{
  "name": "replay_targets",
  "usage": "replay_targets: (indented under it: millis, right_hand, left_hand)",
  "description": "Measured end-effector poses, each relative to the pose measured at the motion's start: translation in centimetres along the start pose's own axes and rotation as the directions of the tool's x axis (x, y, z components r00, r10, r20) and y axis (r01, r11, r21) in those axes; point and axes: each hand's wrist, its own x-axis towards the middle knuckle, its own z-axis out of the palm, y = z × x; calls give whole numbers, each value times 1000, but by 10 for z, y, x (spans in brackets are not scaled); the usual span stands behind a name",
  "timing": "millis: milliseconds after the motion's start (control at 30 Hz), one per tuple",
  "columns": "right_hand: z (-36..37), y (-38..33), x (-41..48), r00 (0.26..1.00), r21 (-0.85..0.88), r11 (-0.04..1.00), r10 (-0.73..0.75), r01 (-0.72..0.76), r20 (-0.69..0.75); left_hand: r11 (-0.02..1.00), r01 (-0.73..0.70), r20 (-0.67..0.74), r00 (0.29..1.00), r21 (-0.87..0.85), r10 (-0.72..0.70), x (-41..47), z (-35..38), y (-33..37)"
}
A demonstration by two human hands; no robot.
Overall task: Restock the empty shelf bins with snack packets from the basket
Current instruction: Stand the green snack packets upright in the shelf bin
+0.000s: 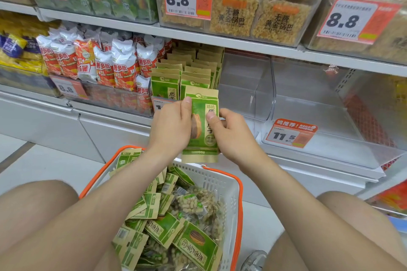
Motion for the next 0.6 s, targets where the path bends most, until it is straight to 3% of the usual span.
replay_targets:
  millis: [133,233,400,467,600]
  right_hand:
    - [-26,-14,14,948,-167,985,-81,30,-308]
    - [-45,-17,32,883,-206,978,-83,-16,-461]
    - [-48,-19,77,877,-95,976,129,-194,-463]
    - [-44,-19,95,878,-121,961,172,-250,-448]
    - [-35,-7,132,869,-143,954,169,-262,-465]
  left_hand:
    - [996,-88,83,993,12,86,11,0,7]
    - [941,-258,90,966,217,244,18,7,4]
    - [724,-508,198,858,467,474,29,26,12]
    - [684,-496,203,861,535,466,35,31,14]
    - [698,-416,168,902,583,397,52,38,12]
